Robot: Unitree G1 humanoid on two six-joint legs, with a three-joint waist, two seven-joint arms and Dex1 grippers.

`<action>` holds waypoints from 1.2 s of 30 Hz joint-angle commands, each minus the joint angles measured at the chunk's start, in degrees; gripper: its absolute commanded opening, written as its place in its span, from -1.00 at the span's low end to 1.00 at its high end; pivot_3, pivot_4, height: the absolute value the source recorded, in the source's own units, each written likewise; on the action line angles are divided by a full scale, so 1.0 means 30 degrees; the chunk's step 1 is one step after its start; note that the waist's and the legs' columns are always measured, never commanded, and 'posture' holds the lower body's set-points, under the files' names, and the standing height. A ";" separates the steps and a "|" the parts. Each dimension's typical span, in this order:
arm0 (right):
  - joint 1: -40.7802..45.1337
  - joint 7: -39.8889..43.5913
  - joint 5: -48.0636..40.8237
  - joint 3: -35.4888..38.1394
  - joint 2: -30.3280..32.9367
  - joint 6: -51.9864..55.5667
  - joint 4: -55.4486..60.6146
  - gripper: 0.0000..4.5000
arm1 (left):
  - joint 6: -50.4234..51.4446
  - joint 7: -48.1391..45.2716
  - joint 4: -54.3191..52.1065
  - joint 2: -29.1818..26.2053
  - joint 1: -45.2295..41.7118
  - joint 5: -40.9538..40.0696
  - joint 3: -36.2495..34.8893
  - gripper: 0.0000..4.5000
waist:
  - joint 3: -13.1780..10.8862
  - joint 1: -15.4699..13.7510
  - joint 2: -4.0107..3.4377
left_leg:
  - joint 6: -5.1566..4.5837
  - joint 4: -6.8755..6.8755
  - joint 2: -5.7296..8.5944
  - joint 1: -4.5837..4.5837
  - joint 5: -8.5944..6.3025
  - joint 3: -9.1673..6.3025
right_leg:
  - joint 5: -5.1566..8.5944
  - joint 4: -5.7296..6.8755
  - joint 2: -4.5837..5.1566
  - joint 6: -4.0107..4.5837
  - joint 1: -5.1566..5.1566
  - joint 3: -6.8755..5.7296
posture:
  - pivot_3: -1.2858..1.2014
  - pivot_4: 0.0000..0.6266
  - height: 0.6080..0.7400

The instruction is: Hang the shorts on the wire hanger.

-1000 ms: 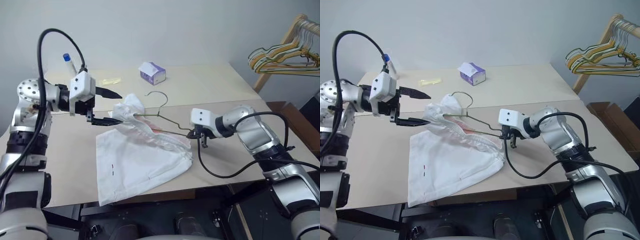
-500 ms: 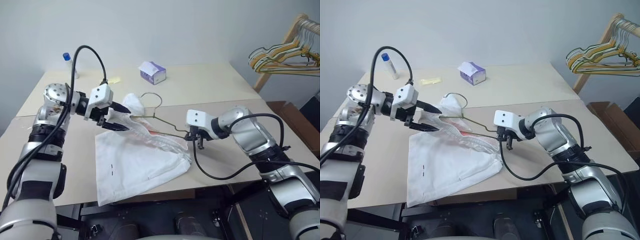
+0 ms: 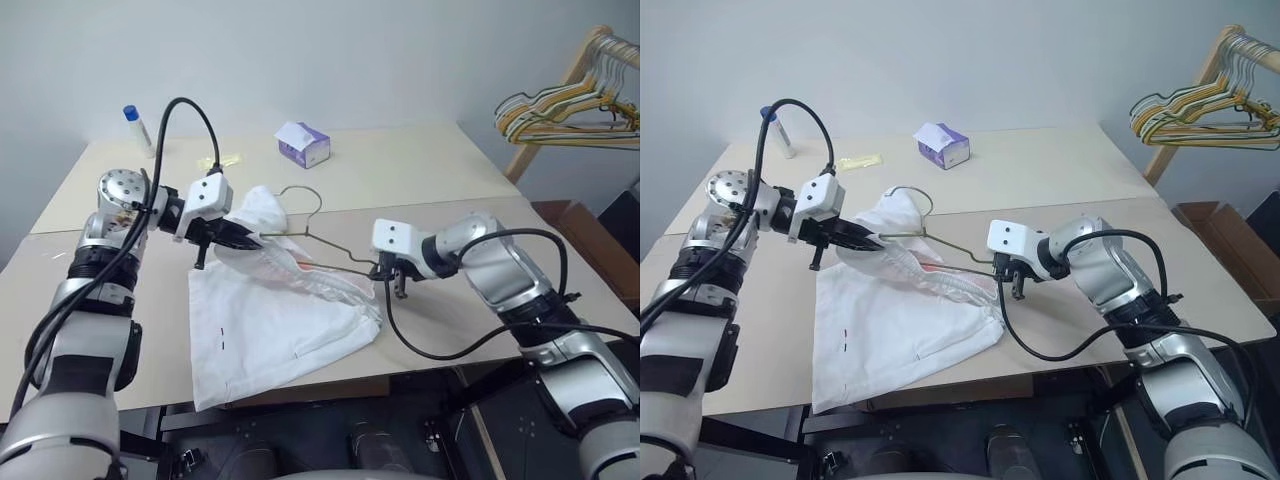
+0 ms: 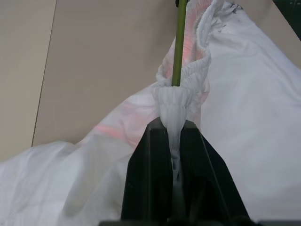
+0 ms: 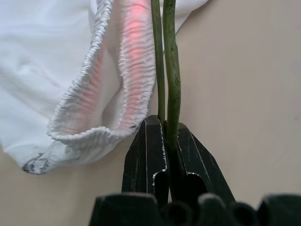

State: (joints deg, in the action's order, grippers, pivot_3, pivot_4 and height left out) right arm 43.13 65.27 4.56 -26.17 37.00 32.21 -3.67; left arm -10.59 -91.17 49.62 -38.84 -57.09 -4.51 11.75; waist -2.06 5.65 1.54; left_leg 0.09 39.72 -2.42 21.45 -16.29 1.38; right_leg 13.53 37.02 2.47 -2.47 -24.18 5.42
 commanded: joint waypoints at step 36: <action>-0.4899 -0.6736 -0.7299 0.5750 -0.3824 0.8308 0.3430 -0.12 | -0.2111 0.2928 0.2809 0.0262 -0.2009 0.1209 -0.1687 -1.00 | 0.0012 0.1189 0.0018 | -0.0005 0.0033 0.0003 0.0041 -0.0003 -0.0059 | 0.0000 0.0014 0.0007 -0.0007 0.0004 -0.0019 | -0.05 -1.00 1.00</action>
State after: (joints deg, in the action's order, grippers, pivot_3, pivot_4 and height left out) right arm 27.07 45.40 -16.38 -9.50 25.93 58.08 6.33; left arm -16.32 -82.65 58.79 -37.42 -60.92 -0.28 8.11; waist -2.02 9.22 1.59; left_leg 0.07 39.82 -2.41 21.58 -16.30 1.20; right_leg 13.53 37.06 2.49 -2.49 -24.17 5.36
